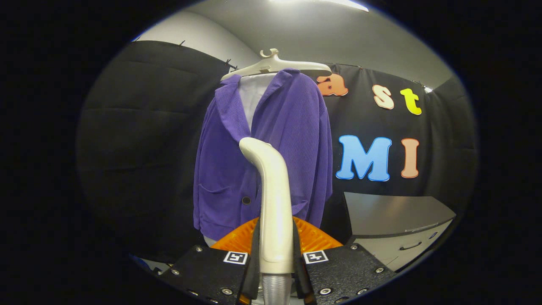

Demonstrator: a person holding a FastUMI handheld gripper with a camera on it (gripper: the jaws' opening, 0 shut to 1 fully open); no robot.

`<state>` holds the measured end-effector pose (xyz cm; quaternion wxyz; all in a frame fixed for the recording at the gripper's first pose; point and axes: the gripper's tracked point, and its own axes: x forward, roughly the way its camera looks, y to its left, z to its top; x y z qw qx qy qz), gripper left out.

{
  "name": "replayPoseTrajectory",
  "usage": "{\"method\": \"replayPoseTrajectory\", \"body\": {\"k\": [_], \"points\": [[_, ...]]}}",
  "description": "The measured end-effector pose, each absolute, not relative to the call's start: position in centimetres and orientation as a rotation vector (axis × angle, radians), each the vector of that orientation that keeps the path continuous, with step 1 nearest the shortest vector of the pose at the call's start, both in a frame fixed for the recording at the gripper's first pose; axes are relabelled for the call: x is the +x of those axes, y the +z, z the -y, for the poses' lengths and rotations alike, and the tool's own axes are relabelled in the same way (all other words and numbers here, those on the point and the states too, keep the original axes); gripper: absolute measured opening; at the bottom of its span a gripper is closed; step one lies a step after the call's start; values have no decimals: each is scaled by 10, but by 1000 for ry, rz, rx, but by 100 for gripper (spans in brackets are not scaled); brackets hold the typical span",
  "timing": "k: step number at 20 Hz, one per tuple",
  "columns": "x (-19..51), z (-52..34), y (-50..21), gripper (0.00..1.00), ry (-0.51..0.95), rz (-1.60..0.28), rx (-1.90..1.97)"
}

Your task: Iron the clothes twice with a garment steamer, once on the left side and once on the right side.

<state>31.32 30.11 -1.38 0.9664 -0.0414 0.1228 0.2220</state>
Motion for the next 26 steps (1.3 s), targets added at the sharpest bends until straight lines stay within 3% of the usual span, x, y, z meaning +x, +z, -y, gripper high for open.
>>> {"method": "replayPoseTrajectory", "body": {"k": [17, 26], "points": [[270, -289, -110, 33, 409, -372, -123], [231, -278, -199, 33, 399, -532, -144]]}}
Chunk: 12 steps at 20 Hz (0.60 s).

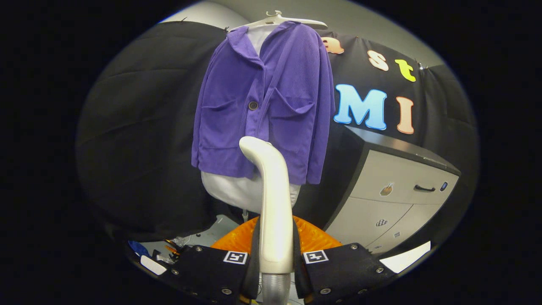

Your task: Iron the clothes twice with a garment steamer, once on the left side and once on the right side.

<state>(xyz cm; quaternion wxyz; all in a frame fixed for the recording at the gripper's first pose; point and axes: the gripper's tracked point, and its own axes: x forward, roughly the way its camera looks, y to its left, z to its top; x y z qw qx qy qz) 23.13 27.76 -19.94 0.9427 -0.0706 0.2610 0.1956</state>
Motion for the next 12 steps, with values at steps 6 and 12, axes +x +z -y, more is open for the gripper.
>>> {"method": "replayPoseTrajectory", "body": {"k": [6, 12], "points": [[211, -283, -182, 33, 422, -478, -87], [224, -286, -87, 33, 431, -293, -9]]}}
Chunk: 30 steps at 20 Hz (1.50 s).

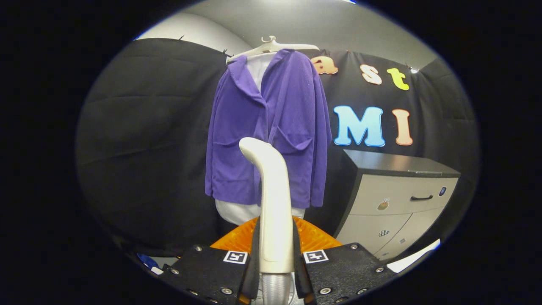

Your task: Iron the clothes twice with a garment steamer, once on the left side and once on the right side.

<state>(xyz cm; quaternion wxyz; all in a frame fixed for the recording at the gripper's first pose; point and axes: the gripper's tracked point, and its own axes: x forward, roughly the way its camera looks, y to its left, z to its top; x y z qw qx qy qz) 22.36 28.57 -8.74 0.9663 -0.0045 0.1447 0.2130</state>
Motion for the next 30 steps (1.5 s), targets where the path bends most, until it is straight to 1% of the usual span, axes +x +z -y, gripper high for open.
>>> {"method": "replayPoseTrajectory", "body": {"k": [4, 7, 13, 21, 26, 30], "points": [[237, -292, -27, 33, 448, -215, 24], [247, -299, 19, 33, 460, -110, 35], [283, -324, 76, 34, 494, -15, 60], [312, -382, 151, 34, 584, 88, 111], [333, -420, 162, 34, 608, 95, 104], [352, -449, 151, 34, 615, 75, 59]]}}
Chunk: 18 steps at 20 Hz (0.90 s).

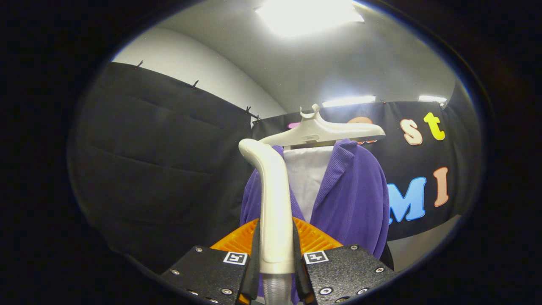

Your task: Iron the clothes twice with a garment steamer, once on the left side and once on the right side.

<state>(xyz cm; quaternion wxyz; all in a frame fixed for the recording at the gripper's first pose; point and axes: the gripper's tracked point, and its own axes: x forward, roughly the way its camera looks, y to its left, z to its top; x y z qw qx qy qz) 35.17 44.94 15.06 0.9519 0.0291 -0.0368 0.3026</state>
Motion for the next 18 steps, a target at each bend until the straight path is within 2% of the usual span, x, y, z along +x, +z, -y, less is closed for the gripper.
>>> {"method": "replayPoseTrajectory", "body": {"k": [7, 18], "points": [[350, -467, 104, 34, 616, 14, -20], [299, -455, 11, 34, 646, -102, -104]]}}
